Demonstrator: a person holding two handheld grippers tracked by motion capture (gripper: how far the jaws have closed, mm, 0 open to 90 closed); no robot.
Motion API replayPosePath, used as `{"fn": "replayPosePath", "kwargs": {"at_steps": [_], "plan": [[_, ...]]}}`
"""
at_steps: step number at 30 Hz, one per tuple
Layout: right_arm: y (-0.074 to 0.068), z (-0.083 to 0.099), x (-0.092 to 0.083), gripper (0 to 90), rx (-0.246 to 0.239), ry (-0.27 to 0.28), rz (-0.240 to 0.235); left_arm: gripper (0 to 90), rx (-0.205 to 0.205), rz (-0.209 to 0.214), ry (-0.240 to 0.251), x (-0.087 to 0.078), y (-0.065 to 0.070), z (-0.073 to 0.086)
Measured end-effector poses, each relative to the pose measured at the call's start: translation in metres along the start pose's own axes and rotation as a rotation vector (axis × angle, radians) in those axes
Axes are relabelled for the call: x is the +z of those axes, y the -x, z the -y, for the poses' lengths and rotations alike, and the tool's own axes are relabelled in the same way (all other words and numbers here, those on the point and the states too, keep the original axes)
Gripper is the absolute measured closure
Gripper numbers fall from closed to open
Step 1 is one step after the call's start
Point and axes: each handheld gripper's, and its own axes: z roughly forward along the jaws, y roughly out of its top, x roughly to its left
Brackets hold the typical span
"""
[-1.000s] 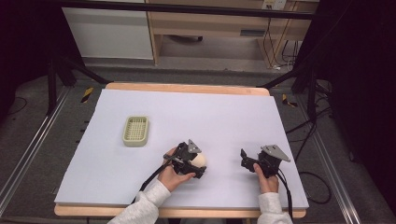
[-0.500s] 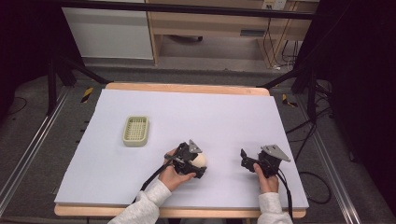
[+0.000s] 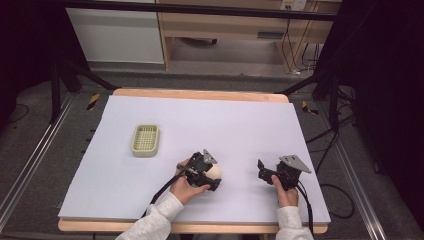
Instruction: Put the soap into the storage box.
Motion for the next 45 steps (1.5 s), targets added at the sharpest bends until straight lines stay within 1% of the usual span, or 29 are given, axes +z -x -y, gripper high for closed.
{"fn": "replayPosePath", "kwargs": {"at_steps": [4, 11, 14, 17, 19, 21, 23, 24, 26, 27, 28, 32, 34, 37, 38, 42, 45], "plan": [[0.000, 0.000, 0.000, 2.6, -0.001, 0.001, 0.001, 23.1, 0.004, 0.006, 0.009, -0.004, 0.000, -0.002], [0.000, 0.000, 0.000, 2.6, 0.001, 0.000, 0.001, 23.0, 0.009, 0.004, 0.028, -0.019, -0.003, -0.002], [0.000, 0.000, 0.000, 2.6, 0.000, 0.000, 0.002, 23.1, -0.002, 0.005, 0.041, -0.022, -0.005, -0.002], [0.000, 0.000, 0.000, 2.6, -0.001, 0.001, 0.005, 23.1, 0.000, 0.003, 0.039, -0.027, -0.008, -0.001], [0.000, 0.000, 0.000, 2.6, -0.003, 0.002, 0.006, 23.1, -0.005, 0.005, 0.046, -0.029, -0.010, -0.001], [0.000, 0.000, 0.000, 2.6, -0.002, 0.001, 0.005, 23.1, 0.000, 0.005, 0.040, -0.032, -0.011, 0.000], [0.000, 0.000, 0.000, 2.6, -0.002, 0.000, 0.004, 23.1, -0.006, 0.001, 0.050, -0.035, -0.013, 0.001], [0.000, 0.000, 0.000, 2.6, -0.003, 0.000, 0.004, 23.1, -0.001, 0.000, 0.046, -0.037, -0.014, 0.001], [0.000, 0.000, 0.000, 2.6, -0.003, 0.000, 0.005, 23.1, -0.010, -0.003, 0.055, -0.041, -0.016, 0.002], [0.000, 0.000, 0.000, 2.6, -0.003, 0.000, 0.006, 23.1, -0.005, -0.007, 0.053, -0.043, -0.018, 0.002], [0.000, 0.000, 0.000, 2.6, -0.004, 0.000, 0.006, 23.1, -0.011, -0.008, 0.056, -0.045, -0.019, 0.003], [0.000, 0.000, 0.000, 2.6, -0.005, -0.001, 0.006, 23.1, -0.008, -0.017, 0.057, -0.052, -0.024, 0.005], [0.000, 0.000, 0.000, 2.6, -0.005, -0.001, 0.007, 23.1, -0.016, -0.019, 0.064, -0.054, -0.027, 0.006], [0.000, 0.000, 0.000, 2.6, -0.004, -0.001, 0.007, 23.1, -0.015, -0.027, 0.058, -0.059, -0.032, 0.008], [0.000, 0.000, 0.000, 2.6, -0.004, -0.001, 0.007, 23.1, -0.022, -0.027, 0.066, -0.060, -0.034, 0.008], [0.000, 0.000, 0.000, 2.6, -0.004, -0.004, 0.008, 23.1, -0.030, -0.029, 0.065, -0.066, -0.042, 0.010], [0.000, 0.000, 0.000, 2.6, -0.004, -0.004, 0.008, 23.1, -0.037, -0.041, 0.066, -0.069, -0.048, 0.012]]}}
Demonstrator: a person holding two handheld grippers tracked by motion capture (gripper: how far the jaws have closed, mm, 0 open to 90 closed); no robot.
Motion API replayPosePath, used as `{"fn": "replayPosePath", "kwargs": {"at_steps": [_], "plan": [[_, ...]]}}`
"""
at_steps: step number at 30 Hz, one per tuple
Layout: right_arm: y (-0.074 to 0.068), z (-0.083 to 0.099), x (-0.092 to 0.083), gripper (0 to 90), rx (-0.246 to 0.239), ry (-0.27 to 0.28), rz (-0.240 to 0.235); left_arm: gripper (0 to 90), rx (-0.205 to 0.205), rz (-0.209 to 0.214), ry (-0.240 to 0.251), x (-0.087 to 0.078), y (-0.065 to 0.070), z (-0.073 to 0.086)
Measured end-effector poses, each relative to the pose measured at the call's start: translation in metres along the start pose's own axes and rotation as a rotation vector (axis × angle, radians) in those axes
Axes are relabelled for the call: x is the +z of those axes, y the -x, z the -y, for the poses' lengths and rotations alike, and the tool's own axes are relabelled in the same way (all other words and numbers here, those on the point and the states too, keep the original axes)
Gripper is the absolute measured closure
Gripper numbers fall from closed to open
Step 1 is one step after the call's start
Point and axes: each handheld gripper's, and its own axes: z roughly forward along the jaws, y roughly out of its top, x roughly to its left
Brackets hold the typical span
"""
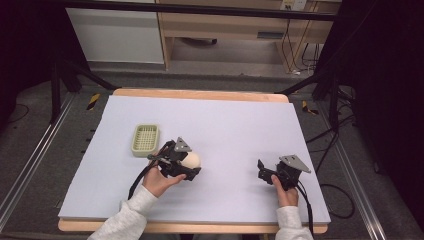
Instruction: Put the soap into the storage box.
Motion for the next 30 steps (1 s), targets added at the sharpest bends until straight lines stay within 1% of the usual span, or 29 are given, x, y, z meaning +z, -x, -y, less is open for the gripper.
{"fn": "replayPosePath", "kwargs": {"at_steps": [6, 11, 13, 15, 18, 21, 26, 27, 28, 30], "plan": [[0.000, 0.000, 0.000, 2.6, 0.002, 0.002, -0.001, 23.1, -0.006, -0.010, 0.002, -0.006, -0.011, 0.003], [0.000, 0.000, 0.000, 2.6, 0.003, 0.003, 0.000, 23.0, -0.020, -0.015, 0.005, -0.010, -0.019, 0.007], [0.000, 0.000, 0.000, 2.6, 0.002, 0.004, 0.001, 23.1, -0.028, -0.021, 0.008, -0.011, -0.022, 0.009], [0.000, 0.000, 0.000, 2.6, 0.002, 0.004, 0.002, 23.0, -0.027, -0.029, 0.005, -0.013, -0.027, 0.010], [0.000, 0.000, 0.000, 2.6, 0.001, 0.005, 0.003, 23.1, -0.041, -0.030, 0.007, -0.015, -0.031, 0.011], [0.000, 0.000, 0.000, 2.6, 0.000, 0.006, 0.005, 23.1, -0.050, -0.041, 0.010, -0.019, -0.037, 0.013], [-0.001, 0.000, 0.000, 2.6, 0.001, 0.006, 0.006, 23.1, -0.085, -0.061, 0.025, -0.026, -0.050, 0.015], [-0.001, 0.000, 0.000, 2.6, -0.001, 0.006, 0.006, 23.0, -0.081, -0.064, 0.020, -0.027, -0.052, 0.015], [-0.001, 0.000, 0.000, 2.6, -0.001, 0.005, 0.005, 23.1, -0.094, -0.068, 0.028, -0.027, -0.053, 0.016], [-0.001, 0.000, 0.000, 2.6, 0.000, 0.005, 0.005, 23.1, -0.102, -0.071, 0.032, -0.028, -0.056, 0.016]]}}
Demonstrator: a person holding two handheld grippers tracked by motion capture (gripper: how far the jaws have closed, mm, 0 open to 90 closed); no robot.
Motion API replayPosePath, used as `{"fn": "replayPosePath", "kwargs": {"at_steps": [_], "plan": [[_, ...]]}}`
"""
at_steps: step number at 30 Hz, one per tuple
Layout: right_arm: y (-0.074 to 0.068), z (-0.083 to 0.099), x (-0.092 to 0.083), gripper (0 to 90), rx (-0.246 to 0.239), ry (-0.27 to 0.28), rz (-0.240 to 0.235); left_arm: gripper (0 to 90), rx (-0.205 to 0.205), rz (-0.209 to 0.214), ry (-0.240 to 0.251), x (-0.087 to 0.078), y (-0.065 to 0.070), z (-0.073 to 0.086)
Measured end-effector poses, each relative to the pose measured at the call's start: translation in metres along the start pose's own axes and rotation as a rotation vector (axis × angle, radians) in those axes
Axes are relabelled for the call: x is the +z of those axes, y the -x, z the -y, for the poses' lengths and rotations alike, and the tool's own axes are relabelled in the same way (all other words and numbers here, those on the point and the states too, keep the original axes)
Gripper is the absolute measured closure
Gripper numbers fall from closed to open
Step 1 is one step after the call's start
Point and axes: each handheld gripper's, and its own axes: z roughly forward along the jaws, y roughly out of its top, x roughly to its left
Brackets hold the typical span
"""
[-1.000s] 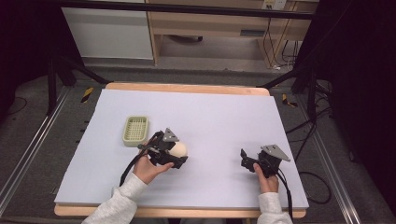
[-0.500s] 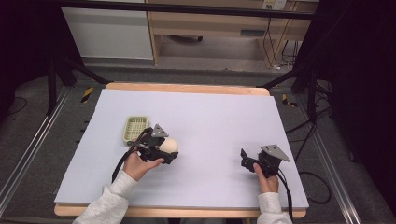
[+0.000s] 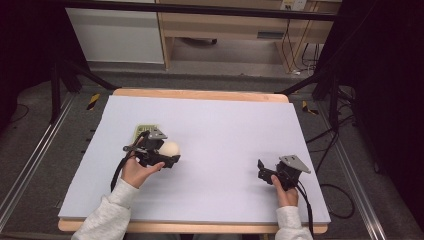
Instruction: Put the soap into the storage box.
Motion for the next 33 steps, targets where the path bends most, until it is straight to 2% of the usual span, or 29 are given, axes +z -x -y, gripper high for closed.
{"fn": "replayPosePath", "kwargs": {"at_steps": [15, 33], "plan": [[0.000, 0.000, 0.000, 2.6, -0.003, -0.001, 0.000, 23.1, -0.030, -0.034, -0.009, 0.001, -0.018, -0.001], [0.000, 0.000, 0.001, 2.6, -0.005, -0.005, 0.000, 23.1, -0.088, -0.073, 0.020, -0.005, -0.045, -0.004]]}}
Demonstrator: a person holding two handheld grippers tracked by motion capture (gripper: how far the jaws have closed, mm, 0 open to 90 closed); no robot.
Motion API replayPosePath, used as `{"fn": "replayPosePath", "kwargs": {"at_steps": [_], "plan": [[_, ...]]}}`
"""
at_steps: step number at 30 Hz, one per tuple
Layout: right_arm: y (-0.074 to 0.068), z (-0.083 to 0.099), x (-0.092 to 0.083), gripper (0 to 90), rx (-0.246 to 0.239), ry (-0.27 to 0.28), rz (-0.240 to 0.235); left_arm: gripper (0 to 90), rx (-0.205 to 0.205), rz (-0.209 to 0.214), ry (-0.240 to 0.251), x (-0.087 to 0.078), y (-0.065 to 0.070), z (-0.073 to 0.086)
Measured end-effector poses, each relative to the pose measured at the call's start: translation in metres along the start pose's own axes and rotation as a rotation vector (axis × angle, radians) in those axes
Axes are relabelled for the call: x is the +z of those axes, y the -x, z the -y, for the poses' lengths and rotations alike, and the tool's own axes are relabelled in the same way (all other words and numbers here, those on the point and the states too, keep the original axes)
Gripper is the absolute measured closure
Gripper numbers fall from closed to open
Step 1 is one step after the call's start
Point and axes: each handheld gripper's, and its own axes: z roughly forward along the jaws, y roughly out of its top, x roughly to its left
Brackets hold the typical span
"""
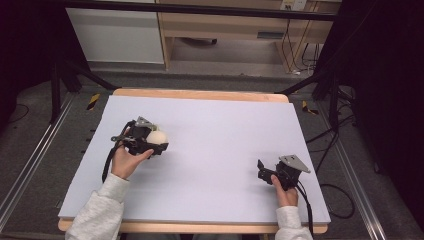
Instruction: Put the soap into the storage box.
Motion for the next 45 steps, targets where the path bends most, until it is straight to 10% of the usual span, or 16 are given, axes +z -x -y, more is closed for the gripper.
{"fn": "replayPosePath", "kwargs": {"at_steps": [45], "plan": [[0.000, 0.000, 0.000, 2.6, -0.002, -0.001, 0.001, 23.1, -0.098, -0.096, -0.055, 0.025, -0.053, 0.004]]}}
